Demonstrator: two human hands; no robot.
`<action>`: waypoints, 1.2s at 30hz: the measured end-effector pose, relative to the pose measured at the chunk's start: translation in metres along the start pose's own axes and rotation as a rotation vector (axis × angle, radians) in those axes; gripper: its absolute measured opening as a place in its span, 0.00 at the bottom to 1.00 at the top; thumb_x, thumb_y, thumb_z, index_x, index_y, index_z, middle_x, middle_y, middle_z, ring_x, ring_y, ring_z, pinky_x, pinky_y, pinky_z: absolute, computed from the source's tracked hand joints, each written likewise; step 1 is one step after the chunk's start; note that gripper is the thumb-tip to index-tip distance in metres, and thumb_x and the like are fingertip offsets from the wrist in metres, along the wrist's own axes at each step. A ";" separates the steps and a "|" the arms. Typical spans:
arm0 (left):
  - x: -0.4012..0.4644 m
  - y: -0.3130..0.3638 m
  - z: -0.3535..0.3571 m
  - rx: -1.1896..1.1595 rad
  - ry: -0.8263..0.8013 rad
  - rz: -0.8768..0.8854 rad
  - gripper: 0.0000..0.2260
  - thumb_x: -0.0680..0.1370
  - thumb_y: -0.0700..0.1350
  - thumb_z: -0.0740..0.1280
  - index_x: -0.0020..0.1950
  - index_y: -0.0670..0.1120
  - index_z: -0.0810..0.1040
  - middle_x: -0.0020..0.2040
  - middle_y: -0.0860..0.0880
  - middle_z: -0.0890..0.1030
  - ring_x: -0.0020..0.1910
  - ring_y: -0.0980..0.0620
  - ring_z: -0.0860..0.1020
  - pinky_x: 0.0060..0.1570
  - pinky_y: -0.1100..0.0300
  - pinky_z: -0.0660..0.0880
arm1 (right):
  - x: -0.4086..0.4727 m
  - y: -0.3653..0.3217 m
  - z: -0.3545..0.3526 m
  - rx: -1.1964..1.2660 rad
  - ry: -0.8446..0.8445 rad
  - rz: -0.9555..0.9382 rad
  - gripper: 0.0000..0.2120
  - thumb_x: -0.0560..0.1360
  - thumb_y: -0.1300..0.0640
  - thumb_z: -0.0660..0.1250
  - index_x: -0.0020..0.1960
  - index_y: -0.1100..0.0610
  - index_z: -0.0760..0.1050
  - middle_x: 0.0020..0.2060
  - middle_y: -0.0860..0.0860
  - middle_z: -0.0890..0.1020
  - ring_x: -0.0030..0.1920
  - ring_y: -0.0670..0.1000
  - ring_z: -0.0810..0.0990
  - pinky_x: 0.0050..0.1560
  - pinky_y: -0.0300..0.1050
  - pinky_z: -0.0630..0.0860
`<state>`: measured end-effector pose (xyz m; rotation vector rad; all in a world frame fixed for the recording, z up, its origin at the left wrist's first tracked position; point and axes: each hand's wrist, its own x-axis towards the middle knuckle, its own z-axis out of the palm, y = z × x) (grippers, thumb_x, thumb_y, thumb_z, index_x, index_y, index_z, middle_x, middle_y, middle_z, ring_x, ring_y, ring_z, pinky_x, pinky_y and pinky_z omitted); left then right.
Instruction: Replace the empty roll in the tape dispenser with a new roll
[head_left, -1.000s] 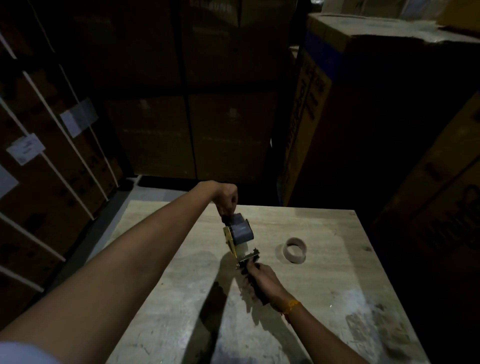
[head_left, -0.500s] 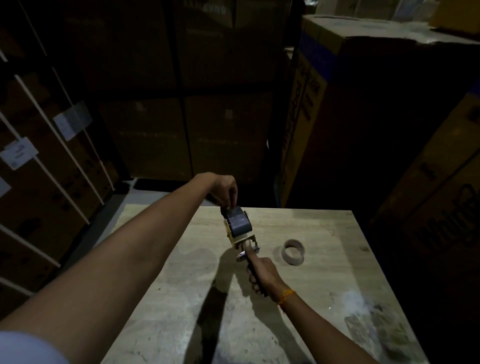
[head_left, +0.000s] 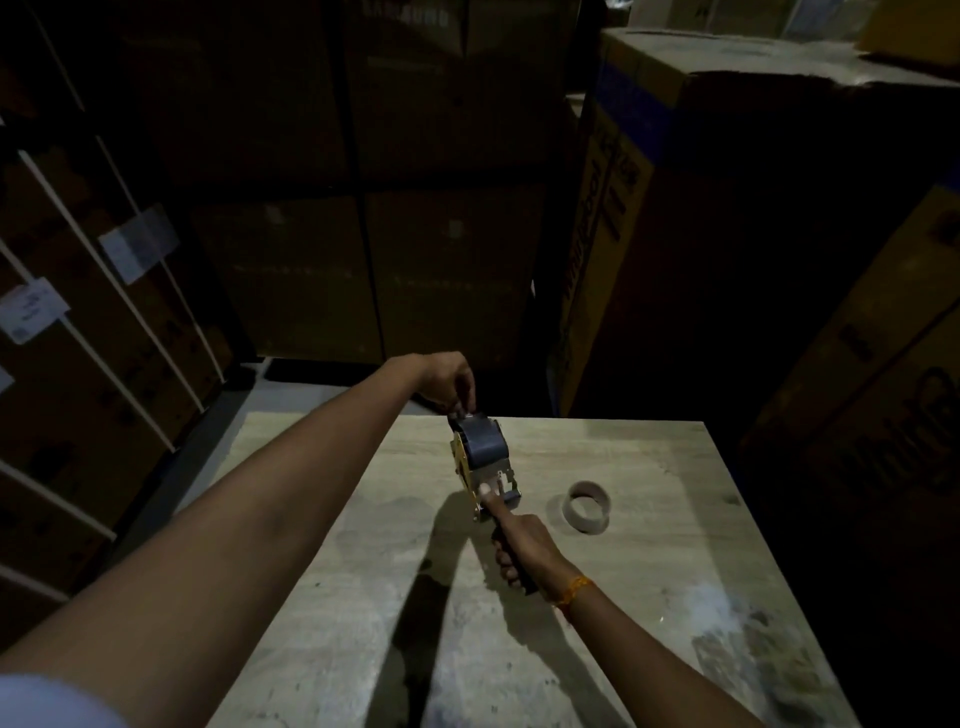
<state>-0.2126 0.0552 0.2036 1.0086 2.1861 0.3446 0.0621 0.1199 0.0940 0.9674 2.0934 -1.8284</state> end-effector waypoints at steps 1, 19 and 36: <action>0.001 -0.003 0.002 -0.027 0.024 -0.015 0.12 0.79 0.31 0.68 0.61 0.39 0.83 0.57 0.41 0.86 0.57 0.44 0.86 0.55 0.52 0.84 | 0.001 0.001 -0.001 -0.016 0.005 -0.010 0.32 0.65 0.21 0.66 0.28 0.50 0.69 0.25 0.51 0.72 0.22 0.51 0.68 0.25 0.38 0.66; -0.035 -0.103 0.193 -0.089 -0.099 -0.449 0.12 0.78 0.38 0.69 0.57 0.33 0.85 0.51 0.36 0.88 0.49 0.42 0.89 0.50 0.47 0.85 | 0.063 0.077 0.025 -0.333 0.048 -0.072 0.09 0.78 0.55 0.64 0.39 0.55 0.72 0.29 0.52 0.73 0.29 0.51 0.72 0.33 0.43 0.68; -0.045 -0.082 0.239 -0.065 -0.080 -0.338 0.12 0.79 0.41 0.70 0.59 0.38 0.86 0.56 0.38 0.87 0.51 0.42 0.85 0.56 0.49 0.82 | 0.052 0.065 0.020 -0.696 -0.128 0.047 0.15 0.79 0.44 0.66 0.49 0.56 0.75 0.46 0.57 0.80 0.46 0.55 0.75 0.43 0.44 0.69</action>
